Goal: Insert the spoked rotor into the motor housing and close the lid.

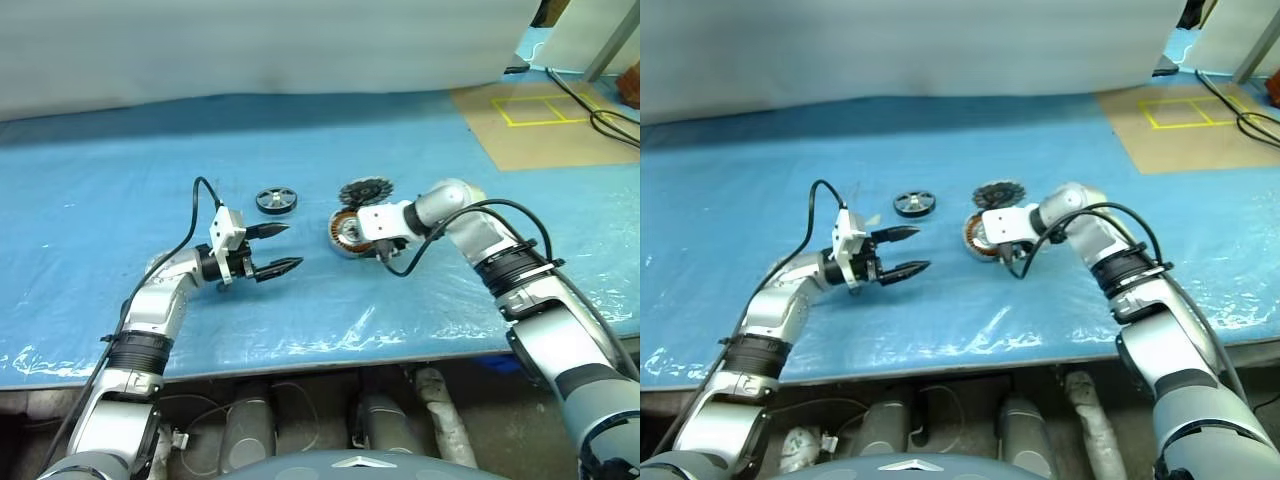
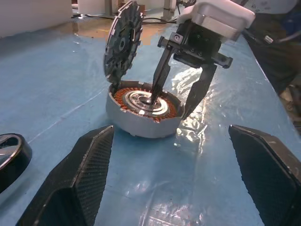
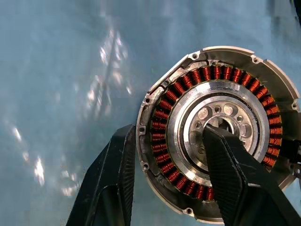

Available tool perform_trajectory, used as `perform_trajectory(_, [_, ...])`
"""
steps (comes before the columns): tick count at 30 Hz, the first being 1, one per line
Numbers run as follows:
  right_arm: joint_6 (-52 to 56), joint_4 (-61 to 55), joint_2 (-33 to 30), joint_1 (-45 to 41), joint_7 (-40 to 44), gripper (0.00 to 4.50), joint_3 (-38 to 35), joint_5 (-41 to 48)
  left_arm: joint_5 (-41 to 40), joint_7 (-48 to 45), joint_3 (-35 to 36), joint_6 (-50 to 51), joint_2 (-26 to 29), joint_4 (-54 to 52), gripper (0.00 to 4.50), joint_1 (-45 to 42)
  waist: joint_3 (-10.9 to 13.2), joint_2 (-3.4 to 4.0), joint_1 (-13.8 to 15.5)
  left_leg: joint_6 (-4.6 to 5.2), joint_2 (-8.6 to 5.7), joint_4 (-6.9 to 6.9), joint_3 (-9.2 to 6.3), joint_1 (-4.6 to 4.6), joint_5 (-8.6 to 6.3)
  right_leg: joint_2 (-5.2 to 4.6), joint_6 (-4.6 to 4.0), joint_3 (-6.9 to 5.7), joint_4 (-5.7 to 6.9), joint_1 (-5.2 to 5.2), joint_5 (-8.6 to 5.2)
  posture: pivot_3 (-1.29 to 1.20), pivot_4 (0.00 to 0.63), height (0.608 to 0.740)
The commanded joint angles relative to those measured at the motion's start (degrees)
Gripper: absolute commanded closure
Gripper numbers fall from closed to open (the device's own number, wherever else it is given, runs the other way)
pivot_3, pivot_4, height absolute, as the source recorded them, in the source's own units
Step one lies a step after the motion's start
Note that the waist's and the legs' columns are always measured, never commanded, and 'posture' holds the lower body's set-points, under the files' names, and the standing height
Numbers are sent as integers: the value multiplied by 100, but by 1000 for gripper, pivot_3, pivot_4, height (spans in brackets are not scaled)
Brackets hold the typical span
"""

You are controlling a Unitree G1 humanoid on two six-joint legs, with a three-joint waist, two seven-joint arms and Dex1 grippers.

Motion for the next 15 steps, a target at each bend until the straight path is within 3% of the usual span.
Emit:
perform_trajectory(1, [205,-524,197,-100,239,2617,12,307,-97,-7,203,45,228,-271,383,103,1,0,5,1,1,0,0,-21,1,2,-1,-2,3,-19,0,0,150,740])
perform_trajectory(8, [1103,-1296,271,63,852,2617,131,696,-99,65,275,112,470,-509,383,332,12,-16,70,1,0,10,-1,-58,0,-1,-1,-12,1,-38,1,0,150,740])
perform_trajectory(15, [1083,-1604,203,218,863,2617,376,608,-104,193,264,232,480,-696,383,442,14,-18,148,-1,2,10,-1,-41,0,-1,-2,-9,5,-30,1,0,150,740])
